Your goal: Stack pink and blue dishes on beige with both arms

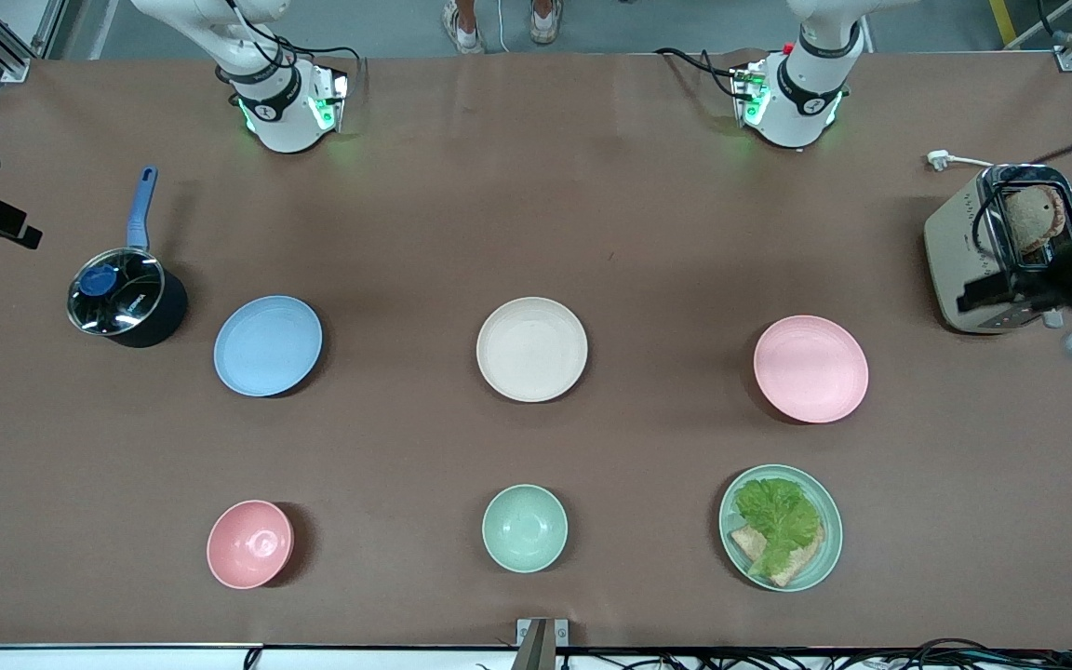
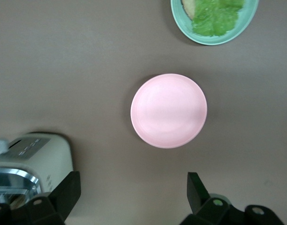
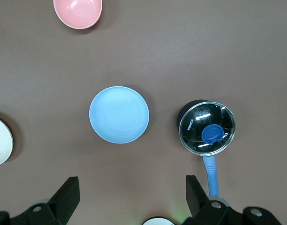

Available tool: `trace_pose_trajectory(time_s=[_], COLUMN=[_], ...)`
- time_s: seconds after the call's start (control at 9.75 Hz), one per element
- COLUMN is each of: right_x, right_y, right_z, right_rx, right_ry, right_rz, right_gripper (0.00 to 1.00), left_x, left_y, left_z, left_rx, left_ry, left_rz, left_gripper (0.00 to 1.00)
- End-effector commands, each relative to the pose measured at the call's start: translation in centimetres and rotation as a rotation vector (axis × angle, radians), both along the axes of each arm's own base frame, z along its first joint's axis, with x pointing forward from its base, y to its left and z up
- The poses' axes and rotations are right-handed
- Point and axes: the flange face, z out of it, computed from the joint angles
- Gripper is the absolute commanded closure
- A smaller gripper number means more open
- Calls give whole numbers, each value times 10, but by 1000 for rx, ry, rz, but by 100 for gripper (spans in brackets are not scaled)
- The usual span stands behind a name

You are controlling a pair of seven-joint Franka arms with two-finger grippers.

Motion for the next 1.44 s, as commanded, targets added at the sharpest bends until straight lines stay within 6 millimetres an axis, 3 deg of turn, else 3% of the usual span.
trace_pose_trajectory(time_s=[0.0,0.1,0.31,0.51,0.72,0.92,1.13,1.33], right_x=[-6,-2,8,10,-3,-20,-22,-18], right_y=[0,1,-1,0,-21,-44,-54,-59], right_z=[-12,-37,-109,-181,-250,-317,-357,-401], right_rx=[16,51,82,116,185,225,290,302], right_ry=[31,45,20,25,3,-43,-58,-95], right_rz=[3,10,49,66,100,137,168,226], right_gripper=[0,0,0,0,0,0,0,0], left_x=[-3,-4,-9,-13,-13,-15,-16,-16], left_y=[1,0,7,26,24,19,18,14], left_z=[-80,-116,-184,-247,-277,-298,-309,-316], left_rx=[-17,-22,-29,-50,-60,-71,-75,-78], left_ry=[10,-1,-27,-22,-16,6,8,17], left_rz=[1,-11,-28,-45,-43,-49,-51,-58], left_gripper=[0,0,0,0,6,27,48,76])
